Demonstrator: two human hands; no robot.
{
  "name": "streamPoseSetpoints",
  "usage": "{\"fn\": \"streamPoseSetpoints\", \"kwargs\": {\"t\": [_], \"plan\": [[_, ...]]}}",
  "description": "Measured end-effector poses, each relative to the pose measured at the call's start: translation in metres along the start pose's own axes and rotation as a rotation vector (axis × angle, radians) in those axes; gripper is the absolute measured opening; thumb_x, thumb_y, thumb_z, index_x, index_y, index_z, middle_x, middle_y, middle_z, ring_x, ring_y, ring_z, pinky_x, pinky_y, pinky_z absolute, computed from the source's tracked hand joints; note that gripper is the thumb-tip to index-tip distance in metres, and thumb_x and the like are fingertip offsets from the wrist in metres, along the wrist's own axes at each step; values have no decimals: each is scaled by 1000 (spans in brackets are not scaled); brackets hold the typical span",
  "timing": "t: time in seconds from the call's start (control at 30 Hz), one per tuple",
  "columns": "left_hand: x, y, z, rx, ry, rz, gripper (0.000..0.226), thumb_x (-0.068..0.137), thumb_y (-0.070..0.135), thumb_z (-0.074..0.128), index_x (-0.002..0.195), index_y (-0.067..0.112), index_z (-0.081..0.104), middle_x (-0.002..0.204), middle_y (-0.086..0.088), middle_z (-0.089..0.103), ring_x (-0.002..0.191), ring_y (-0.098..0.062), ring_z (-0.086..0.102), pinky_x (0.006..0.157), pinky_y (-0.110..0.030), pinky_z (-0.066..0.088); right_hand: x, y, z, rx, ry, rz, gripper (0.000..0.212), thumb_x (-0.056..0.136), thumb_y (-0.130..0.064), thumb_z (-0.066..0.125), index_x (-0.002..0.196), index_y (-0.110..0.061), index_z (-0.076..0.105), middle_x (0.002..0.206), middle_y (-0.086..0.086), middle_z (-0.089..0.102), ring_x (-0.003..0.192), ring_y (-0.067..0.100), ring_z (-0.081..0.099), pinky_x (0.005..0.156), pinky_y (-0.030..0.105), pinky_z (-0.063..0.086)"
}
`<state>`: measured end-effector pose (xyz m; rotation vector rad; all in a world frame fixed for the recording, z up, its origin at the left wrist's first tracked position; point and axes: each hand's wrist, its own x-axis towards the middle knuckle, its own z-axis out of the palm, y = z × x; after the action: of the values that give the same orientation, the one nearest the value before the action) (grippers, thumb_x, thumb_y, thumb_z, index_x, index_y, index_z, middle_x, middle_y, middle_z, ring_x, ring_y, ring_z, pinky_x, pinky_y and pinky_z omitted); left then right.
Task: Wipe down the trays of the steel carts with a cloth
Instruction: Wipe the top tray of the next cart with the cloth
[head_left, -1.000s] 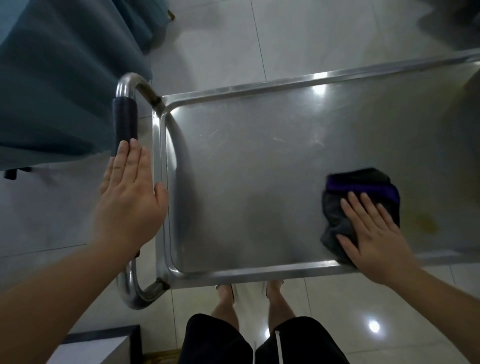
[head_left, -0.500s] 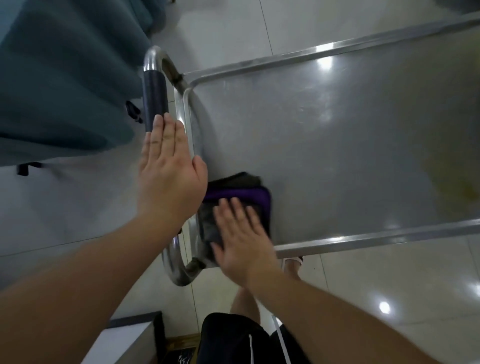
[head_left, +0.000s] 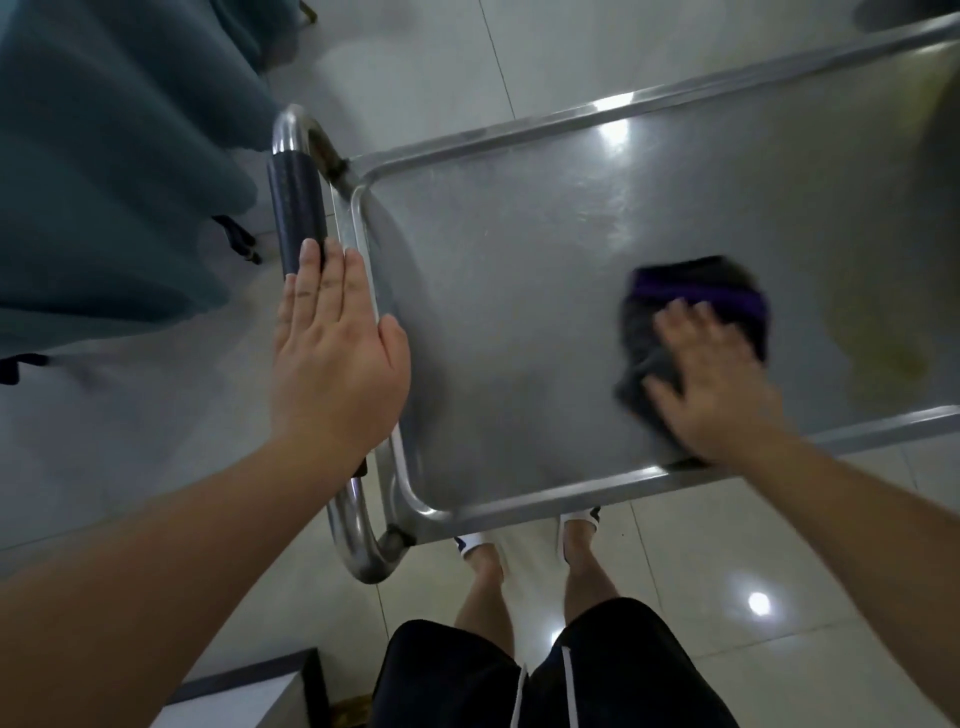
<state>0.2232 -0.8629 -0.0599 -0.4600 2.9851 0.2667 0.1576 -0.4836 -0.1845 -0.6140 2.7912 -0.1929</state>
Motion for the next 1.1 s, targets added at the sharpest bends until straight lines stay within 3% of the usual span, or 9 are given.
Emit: {"fn": "streamPoseSetpoints", "kwargs": {"t": [0.13, 0.23, 0.33, 0.43, 0.5, 0.6, 0.87, 1.0, 1.1], "plan": [[1, -1, 0, -35, 16, -7, 67, 111, 39, 21, 169, 8, 5, 178, -7, -1, 162, -15, -11, 130, -35, -9, 36, -22, -1, 48, 85, 528, 79, 104, -61, 16, 166, -13, 9, 174, 8, 7, 160, 29, 4, 128, 54, 10], [1, -2, 0, -42, 22, -12, 69, 109, 41, 17, 169, 9, 7, 178, -5, 0, 162, -14, -11, 130, -35, -9, 55, -114, 11, 119, 167, 565, 81, 101, -57, 28, 165, -8, 18, 173, 11, 13, 160, 32, 9, 127, 55, 12], [2, -1, 1, -41, 18, -7, 69, 108, 42, 16, 169, 9, 9, 178, -5, 1, 163, -15, -10, 131, -35, -8, 58, -215, 25, 155, 160, 322, 80, 101, -54, 34, 165, -9, 17, 173, 11, 13, 160, 31, 7, 128, 53, 9], [1, -2, 2, -32, 27, -11, 70, 108, 44, 12, 169, 10, 9, 178, -5, 2, 162, -14, -11, 132, -37, -7, 49, -280, 37, 159, 49, -246, 80, 104, -54, 34, 167, -13, 7, 174, 7, 9, 161, 25, -3, 128, 52, 13], [-1, -1, 2, -21, 24, -3, 69, 108, 44, 12, 169, 10, 9, 178, -5, 2, 162, -13, -12, 132, -37, -7, 54, -274, 38, 75, -8, -588, 74, 107, -56, 27, 167, -17, 6, 174, 4, 8, 160, 22, -8, 129, 51, 12], [0, -2, 1, -23, 9, 10, 69, 109, 44, 15, 169, 11, 8, 178, -4, 1, 162, -12, -13, 131, -35, -9, 71, -215, 27, -54, -86, -752, 74, 105, -64, 27, 166, -25, 11, 171, -4, 5, 160, 16, -5, 130, 45, 1], [2, 1, -2, -16, -7, 7, 71, 107, 45, 15, 168, 10, 12, 177, -4, 3, 162, -13, -14, 128, -30, -16, 124, -17, -30, -40, 71, 29, 78, 100, -63, 29, 165, -22, 24, 172, 3, 21, 159, 26, 18, 127, 46, 13], [3, 1, -3, -16, -24, -4, 72, 106, 46, 8, 169, 11, 8, 178, -3, -2, 161, -13, -18, 130, -36, -12, 156, -77, -27, 189, 178, 785, 83, 98, -60, 20, 166, -13, 13, 174, 7, 7, 160, 30, 4, 128, 50, 5], [2, 1, -4, -17, -29, -14, 71, 106, 45, 7, 169, 11, 7, 177, -3, -3, 161, -13, -19, 131, -36, -11, 167, -168, -20, 239, 156, 665, 80, 101, -55, 26, 166, -11, 13, 174, 10, 7, 160, 33, 4, 128, 52, 4]]}}
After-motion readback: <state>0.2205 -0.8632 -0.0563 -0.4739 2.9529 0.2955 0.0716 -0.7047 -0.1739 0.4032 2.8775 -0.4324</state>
